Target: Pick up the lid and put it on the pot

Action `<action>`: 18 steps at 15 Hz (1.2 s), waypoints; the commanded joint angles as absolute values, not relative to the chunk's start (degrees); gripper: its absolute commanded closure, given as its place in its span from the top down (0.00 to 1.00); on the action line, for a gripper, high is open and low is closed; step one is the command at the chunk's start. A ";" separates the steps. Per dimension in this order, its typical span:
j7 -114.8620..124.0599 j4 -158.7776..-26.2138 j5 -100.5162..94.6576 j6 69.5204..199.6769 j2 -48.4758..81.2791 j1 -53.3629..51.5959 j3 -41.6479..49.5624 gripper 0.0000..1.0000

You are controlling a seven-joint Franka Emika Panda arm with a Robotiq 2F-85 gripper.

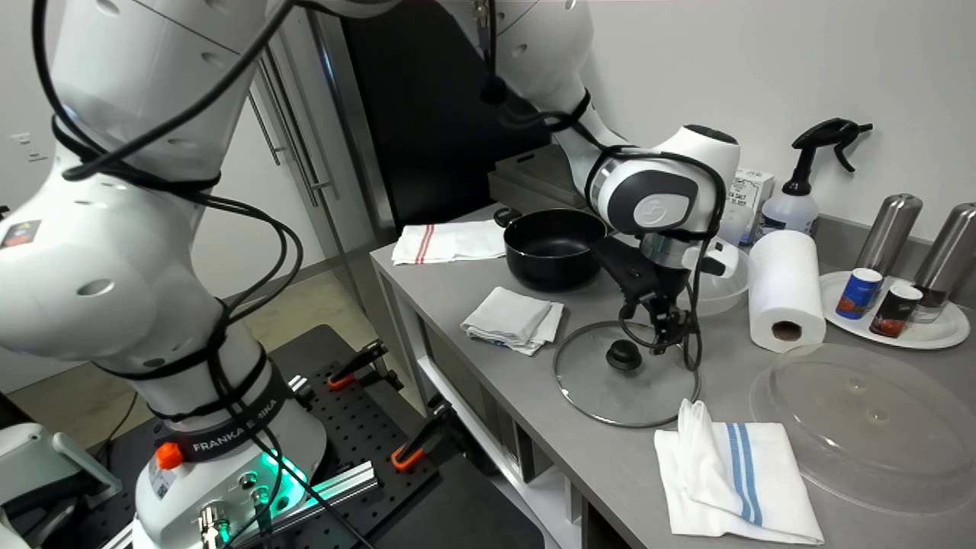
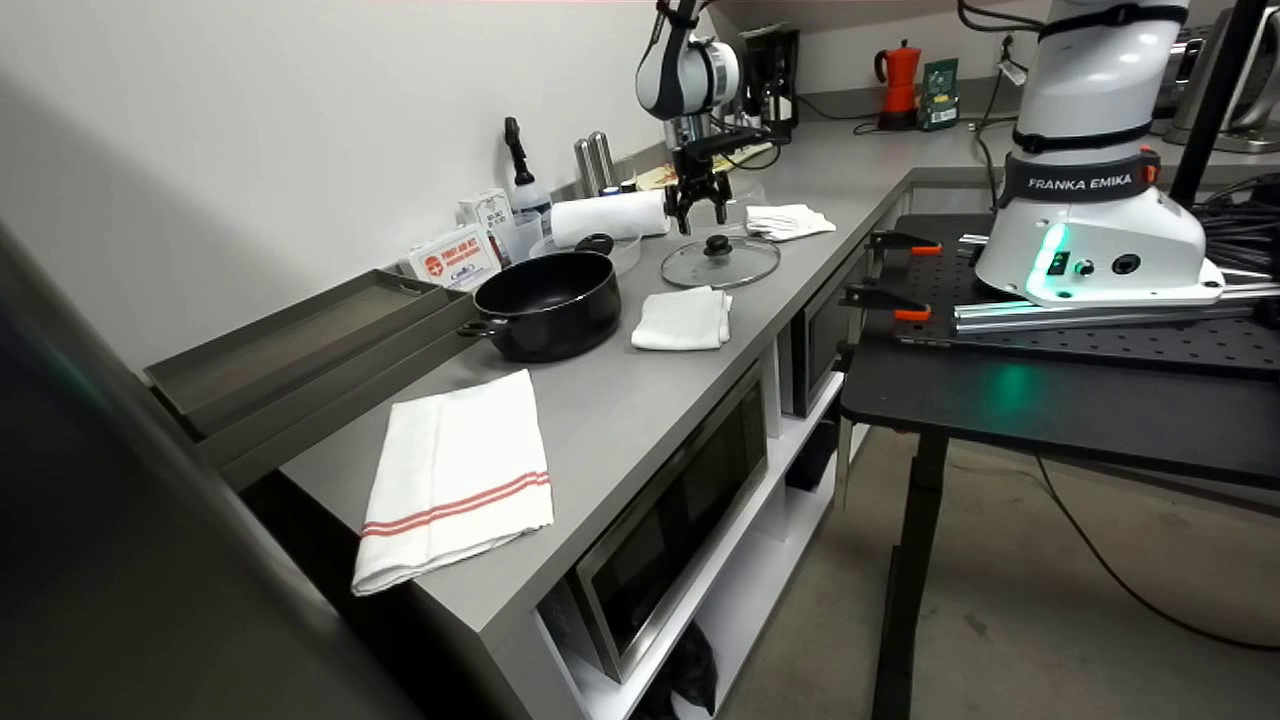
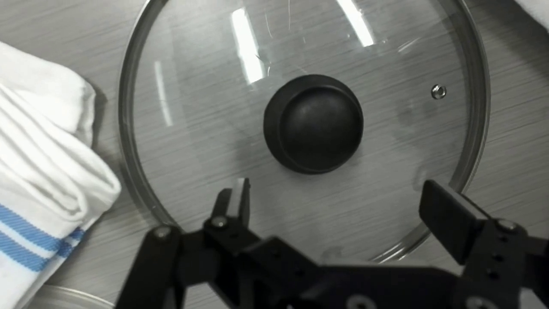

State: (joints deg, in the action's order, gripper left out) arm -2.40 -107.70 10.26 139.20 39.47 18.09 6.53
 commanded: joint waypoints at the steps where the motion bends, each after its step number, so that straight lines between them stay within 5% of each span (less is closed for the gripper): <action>1: -3.54 -109.37 11.94 139.13 37.80 18.95 5.48 1.00; 18: -2.78 -114.87 10.57 139.47 36.69 17.50 6.22 1.00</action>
